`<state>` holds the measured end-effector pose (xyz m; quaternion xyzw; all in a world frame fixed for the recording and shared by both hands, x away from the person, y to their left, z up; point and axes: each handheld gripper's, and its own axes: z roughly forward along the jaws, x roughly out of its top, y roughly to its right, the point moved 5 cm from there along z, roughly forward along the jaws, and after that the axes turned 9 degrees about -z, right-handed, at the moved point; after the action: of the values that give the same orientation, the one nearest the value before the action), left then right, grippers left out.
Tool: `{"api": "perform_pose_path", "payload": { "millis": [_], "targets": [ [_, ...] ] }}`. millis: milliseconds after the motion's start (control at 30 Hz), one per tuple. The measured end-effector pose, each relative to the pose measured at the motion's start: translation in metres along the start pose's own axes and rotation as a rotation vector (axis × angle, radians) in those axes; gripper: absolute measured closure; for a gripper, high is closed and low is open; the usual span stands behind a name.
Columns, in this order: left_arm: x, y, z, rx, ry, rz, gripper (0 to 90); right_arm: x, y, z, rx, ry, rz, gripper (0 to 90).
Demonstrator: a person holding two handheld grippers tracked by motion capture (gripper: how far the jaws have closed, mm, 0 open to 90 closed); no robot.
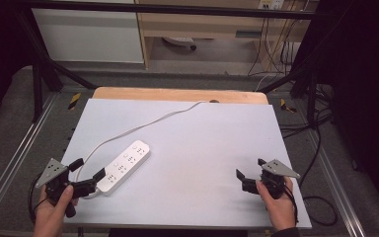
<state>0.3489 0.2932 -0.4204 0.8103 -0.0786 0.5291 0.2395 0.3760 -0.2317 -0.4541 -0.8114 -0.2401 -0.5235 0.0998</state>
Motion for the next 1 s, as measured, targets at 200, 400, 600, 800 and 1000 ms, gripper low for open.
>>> {"api": "perform_pose_path", "payload": {
  "millis": [200,400,600,800,1000],
  "targets": [
    [0.002,0.001,-0.002,-0.003,0.022,-0.005,6.9,-0.001,0.002,-0.001,-0.022,0.000,-0.001,5.3],
    [0.002,0.005,-0.001,-0.010,0.016,0.010,6.8,-0.001,0.002,-0.001,-0.029,0.000,-0.009,5.1],
    [0.003,0.008,0.000,-0.017,0.021,0.019,6.8,0.000,0.001,-0.002,-0.037,0.000,-0.028,4.9],
    [0.003,0.010,0.001,-0.016,0.024,0.022,6.8,0.001,0.003,-0.005,-0.046,0.005,-0.032,5.0],
    [0.005,0.009,0.002,-0.009,0.033,0.017,6.8,0.001,0.003,-0.006,-0.041,0.003,-0.021,5.4]
  ]
}}
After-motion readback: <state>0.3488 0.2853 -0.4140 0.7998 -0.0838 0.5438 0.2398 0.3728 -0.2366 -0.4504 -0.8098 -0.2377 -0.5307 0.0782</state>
